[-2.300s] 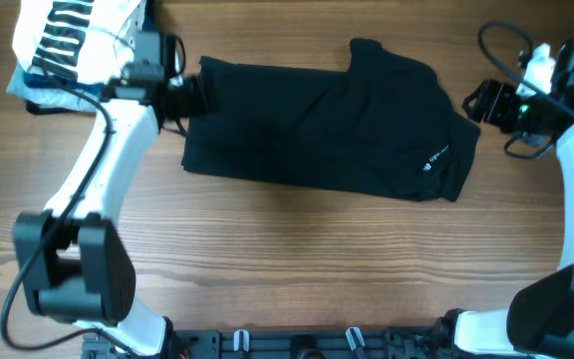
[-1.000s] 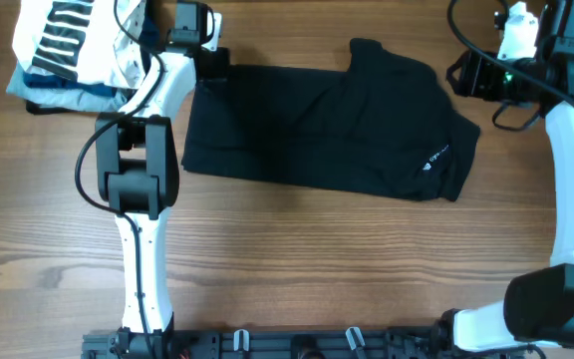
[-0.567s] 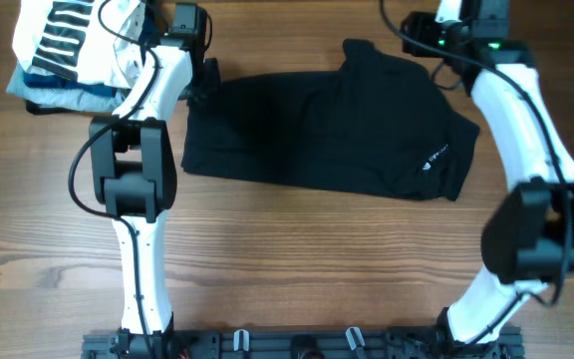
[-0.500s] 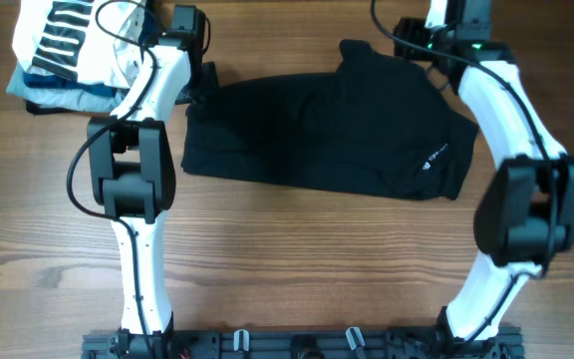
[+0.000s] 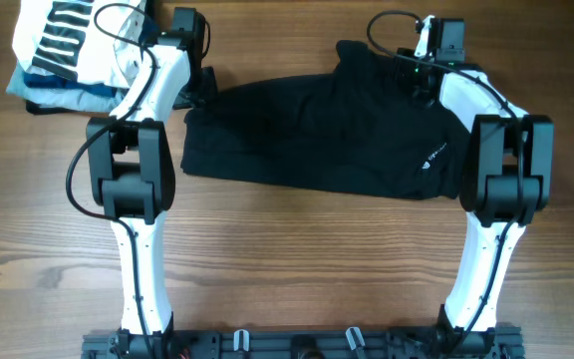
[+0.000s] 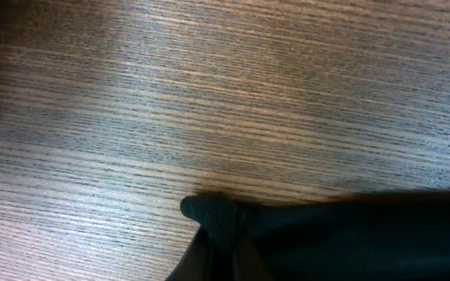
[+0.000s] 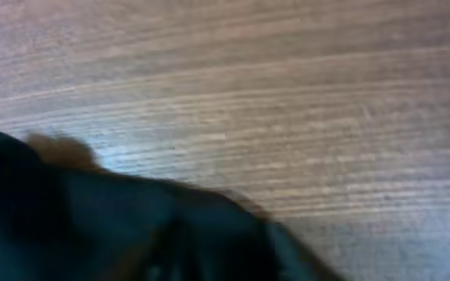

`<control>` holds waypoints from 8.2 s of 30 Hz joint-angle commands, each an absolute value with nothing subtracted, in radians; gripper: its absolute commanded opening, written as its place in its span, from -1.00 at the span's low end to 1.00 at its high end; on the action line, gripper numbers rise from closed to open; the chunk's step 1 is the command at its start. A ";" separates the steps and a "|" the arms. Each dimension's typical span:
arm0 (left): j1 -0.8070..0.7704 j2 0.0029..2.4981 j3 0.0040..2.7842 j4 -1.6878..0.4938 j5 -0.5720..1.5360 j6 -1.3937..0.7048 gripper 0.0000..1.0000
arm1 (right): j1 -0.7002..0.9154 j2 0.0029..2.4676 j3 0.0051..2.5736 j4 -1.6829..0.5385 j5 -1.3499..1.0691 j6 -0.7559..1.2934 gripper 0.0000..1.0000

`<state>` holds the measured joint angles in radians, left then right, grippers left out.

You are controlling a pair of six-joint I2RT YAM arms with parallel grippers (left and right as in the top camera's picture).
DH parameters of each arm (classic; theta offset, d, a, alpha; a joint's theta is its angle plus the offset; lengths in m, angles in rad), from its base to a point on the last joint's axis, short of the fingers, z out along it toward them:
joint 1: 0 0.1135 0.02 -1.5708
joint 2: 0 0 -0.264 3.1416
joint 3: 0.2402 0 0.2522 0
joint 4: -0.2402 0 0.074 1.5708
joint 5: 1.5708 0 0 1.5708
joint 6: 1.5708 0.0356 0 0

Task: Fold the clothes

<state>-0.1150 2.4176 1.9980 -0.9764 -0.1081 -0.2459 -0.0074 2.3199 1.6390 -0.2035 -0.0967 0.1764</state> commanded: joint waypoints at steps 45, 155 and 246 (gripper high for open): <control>-0.109 2.399 1.975 -0.982 -0.125 -0.270 -0.92 | 0.056 2.380 1.705 -0.351 -0.339 0.184 -0.17; -0.056 2.239 1.794 -1.167 0.183 0.075 0.88 | 0.019 2.250 2.025 -1.431 -0.174 -0.054 0.57; -0.074 1.924 1.487 -0.941 0.051 -0.213 1.00 | -0.310 2.072 1.316 -0.781 -0.668 0.001 -0.91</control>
